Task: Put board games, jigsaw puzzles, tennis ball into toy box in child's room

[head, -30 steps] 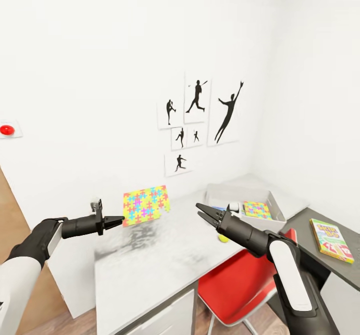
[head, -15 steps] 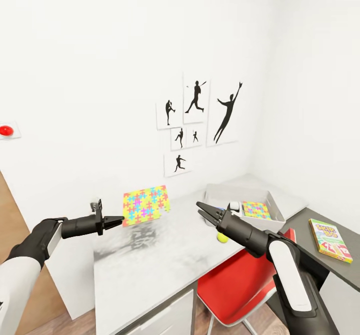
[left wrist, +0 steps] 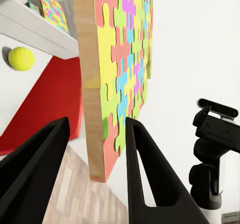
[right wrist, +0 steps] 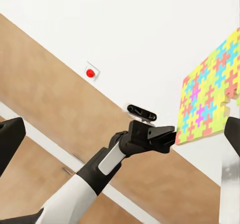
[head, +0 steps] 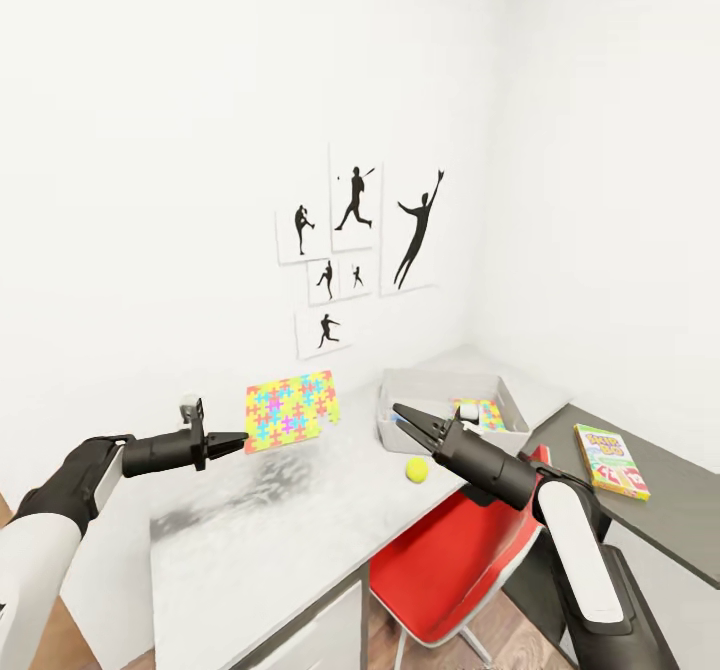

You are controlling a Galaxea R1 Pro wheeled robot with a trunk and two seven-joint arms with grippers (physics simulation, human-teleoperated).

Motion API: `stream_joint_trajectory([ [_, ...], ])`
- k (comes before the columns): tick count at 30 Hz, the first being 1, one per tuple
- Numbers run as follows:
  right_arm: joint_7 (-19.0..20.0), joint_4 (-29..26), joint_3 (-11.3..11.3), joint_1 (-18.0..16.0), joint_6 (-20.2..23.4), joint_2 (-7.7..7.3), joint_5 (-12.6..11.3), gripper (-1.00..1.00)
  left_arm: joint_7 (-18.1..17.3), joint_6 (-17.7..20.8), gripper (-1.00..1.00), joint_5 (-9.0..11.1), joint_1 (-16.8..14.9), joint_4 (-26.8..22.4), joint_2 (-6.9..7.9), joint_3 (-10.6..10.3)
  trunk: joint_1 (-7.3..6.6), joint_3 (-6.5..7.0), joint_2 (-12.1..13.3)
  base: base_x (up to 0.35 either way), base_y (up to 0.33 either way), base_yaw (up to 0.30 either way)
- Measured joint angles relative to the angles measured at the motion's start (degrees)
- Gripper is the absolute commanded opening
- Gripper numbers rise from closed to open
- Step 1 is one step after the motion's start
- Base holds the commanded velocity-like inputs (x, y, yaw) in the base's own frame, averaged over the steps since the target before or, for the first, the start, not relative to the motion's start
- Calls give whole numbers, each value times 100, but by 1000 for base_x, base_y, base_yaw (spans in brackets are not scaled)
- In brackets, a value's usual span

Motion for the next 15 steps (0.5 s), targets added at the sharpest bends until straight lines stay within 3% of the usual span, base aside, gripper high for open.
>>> stream_joint_trajectory([
  [15,-5,16,-1,-1,-9,0,10,100,6,-3,-100,-2,0,0,7,0,0,76,0,0,0,-243],
])
